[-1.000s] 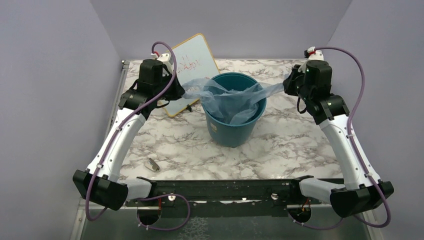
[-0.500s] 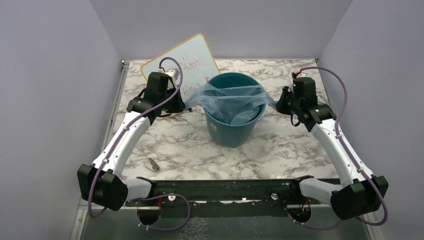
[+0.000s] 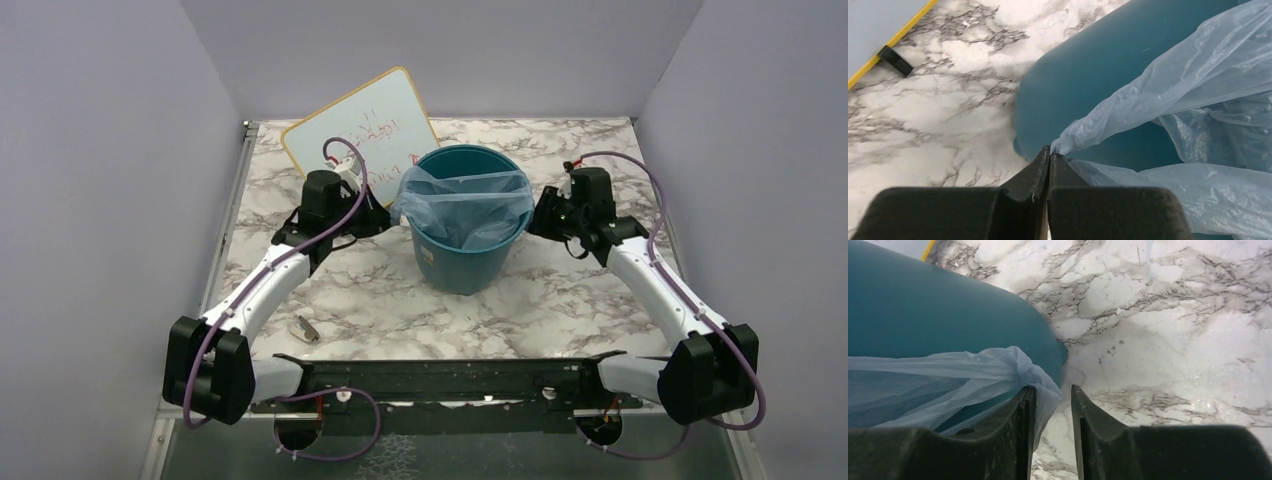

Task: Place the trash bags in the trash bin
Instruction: Place the trash bag in the trash bin.

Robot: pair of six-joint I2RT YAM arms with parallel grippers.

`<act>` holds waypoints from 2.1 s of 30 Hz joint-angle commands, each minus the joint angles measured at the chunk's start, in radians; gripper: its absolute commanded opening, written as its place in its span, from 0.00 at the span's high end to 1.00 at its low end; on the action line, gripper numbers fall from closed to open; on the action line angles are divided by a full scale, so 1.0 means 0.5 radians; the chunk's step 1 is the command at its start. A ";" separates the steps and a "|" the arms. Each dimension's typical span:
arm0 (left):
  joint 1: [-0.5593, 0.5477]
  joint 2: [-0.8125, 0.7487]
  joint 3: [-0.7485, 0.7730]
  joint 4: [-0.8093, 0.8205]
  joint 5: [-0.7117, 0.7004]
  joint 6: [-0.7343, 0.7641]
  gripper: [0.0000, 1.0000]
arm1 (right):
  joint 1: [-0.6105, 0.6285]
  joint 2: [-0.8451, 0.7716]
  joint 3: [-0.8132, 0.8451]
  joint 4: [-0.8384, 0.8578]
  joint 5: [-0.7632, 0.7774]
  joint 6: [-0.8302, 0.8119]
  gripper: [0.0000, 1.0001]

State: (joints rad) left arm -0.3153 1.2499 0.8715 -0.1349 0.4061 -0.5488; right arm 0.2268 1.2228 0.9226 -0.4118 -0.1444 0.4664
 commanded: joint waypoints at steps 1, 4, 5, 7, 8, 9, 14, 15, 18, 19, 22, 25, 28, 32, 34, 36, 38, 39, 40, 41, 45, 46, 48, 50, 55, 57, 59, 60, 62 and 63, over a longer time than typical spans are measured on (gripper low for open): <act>0.008 0.021 -0.083 0.349 0.157 -0.135 0.96 | -0.009 0.022 0.180 -0.273 -0.046 -0.293 0.61; 0.008 -0.022 0.003 0.242 0.036 -0.134 0.74 | -0.009 0.007 0.402 -0.555 0.221 -0.517 0.53; 0.007 -0.060 0.033 0.162 -0.043 -0.119 0.65 | -0.009 -0.022 0.416 -0.555 0.322 -0.560 0.48; 0.011 -0.116 0.124 -0.041 -0.189 -0.056 0.54 | -0.009 -0.074 0.427 -0.497 0.452 -0.568 0.38; 0.013 -0.134 0.174 -0.163 -0.256 -0.026 0.48 | -0.009 -0.089 0.443 -0.481 0.462 -0.557 0.35; 0.018 -0.148 0.222 -0.265 -0.295 0.010 0.43 | -0.009 -0.104 0.471 -0.473 0.477 -0.538 0.33; 0.037 -0.288 0.256 -0.438 -0.348 0.017 0.26 | -0.009 -0.232 0.525 -0.390 0.614 -0.400 0.30; 0.042 -0.319 0.250 -0.440 -0.350 -0.011 0.23 | -0.011 -0.264 0.530 -0.356 0.564 -0.404 0.29; 0.056 -0.387 0.264 -0.487 -0.330 -0.057 0.17 | -0.009 -0.325 0.588 -0.263 0.234 -0.435 0.29; 0.061 -0.405 0.273 -0.516 -0.325 -0.061 0.14 | -0.009 -0.335 0.615 -0.255 0.120 -0.440 0.29; 0.074 -0.434 0.303 -0.567 -0.279 -0.069 0.08 | -0.011 -0.395 0.618 -0.161 -0.189 -0.457 0.29; 0.081 -0.415 0.310 -0.540 -0.164 -0.155 0.05 | -0.009 -0.437 0.567 -0.050 -0.369 -0.413 0.29; 0.084 -0.409 0.291 -0.455 -0.062 -0.255 0.03 | -0.009 -0.393 0.584 -0.018 -0.578 -0.402 0.29; 0.090 -0.470 0.263 -0.388 -0.134 -0.313 0.01 | -0.009 -0.251 0.660 0.033 -1.172 -0.443 0.34; 0.098 -0.490 0.260 -0.396 -0.203 -0.322 0.01 | -0.004 -0.196 0.671 0.081 -1.296 -0.413 0.36; 0.100 -0.506 0.255 -0.405 -0.239 -0.335 0.01 | 0.039 -0.167 0.722 0.036 -1.170 -0.479 0.37; 0.100 -0.543 0.242 -0.403 -0.284 -0.350 0.01 | 0.094 -0.170 0.769 0.006 -0.975 -0.648 0.38; 0.101 -0.564 0.231 -0.396 -0.297 -0.351 0.01 | 0.118 -0.172 0.781 0.002 -0.886 -0.749 0.39; 0.103 -0.583 0.223 -0.386 -0.303 -0.351 0.01 | 0.142 -0.171 0.785 0.003 -0.807 -0.883 0.39; 0.103 -0.596 0.221 -0.379 -0.299 -0.348 0.01 | 0.164 -0.163 0.791 0.000 -0.729 -1.001 0.40; 0.103 -0.575 0.231 -0.362 -0.230 -0.353 0.01 | 0.245 -0.198 0.695 0.093 -0.547 -1.569 0.43; 0.103 -0.569 0.228 -0.348 -0.209 -0.366 0.01 | 0.258 -0.214 0.648 0.128 -0.541 -1.709 0.43; 0.103 -0.558 0.209 -0.313 -0.178 -0.395 0.01 | 0.272 -0.211 0.603 0.119 -0.585 -1.948 0.43; 0.103 -0.555 0.171 -0.250 -0.147 -0.435 0.01 | 0.284 -0.157 0.626 0.082 -0.614 -2.072 0.43; 0.103 -0.497 0.098 -0.080 -0.013 -0.549 0.01 | 0.356 0.003 0.721 0.005 -0.558 -2.244 0.49; 0.103 -0.482 0.087 -0.068 -0.021 -0.550 0.01 | 0.413 0.049 0.744 0.004 -0.466 -2.303 0.54; 0.103 -0.466 0.088 -0.089 -0.044 -0.520 0.01 | 0.457 0.082 0.753 0.002 -0.438 -2.350 0.54; 0.103 -0.455 0.093 -0.103 -0.049 -0.501 0.01 | 0.474 0.094 0.751 0.000 -0.441 -2.383 0.54; 0.103 -0.437 0.095 -0.129 -0.040 -0.470 0.02 | 0.512 0.120 0.763 -0.010 -0.434 -2.425 0.55; 0.103 -0.426 0.091 -0.134 -0.028 -0.460 0.02 | 0.530 0.126 0.769 -0.005 -0.432 -2.429 0.56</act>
State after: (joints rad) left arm -0.2695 1.0241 0.9199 -0.2253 0.3569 -0.7994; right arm 0.4599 1.2743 1.2587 -0.4065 -0.4000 -0.6674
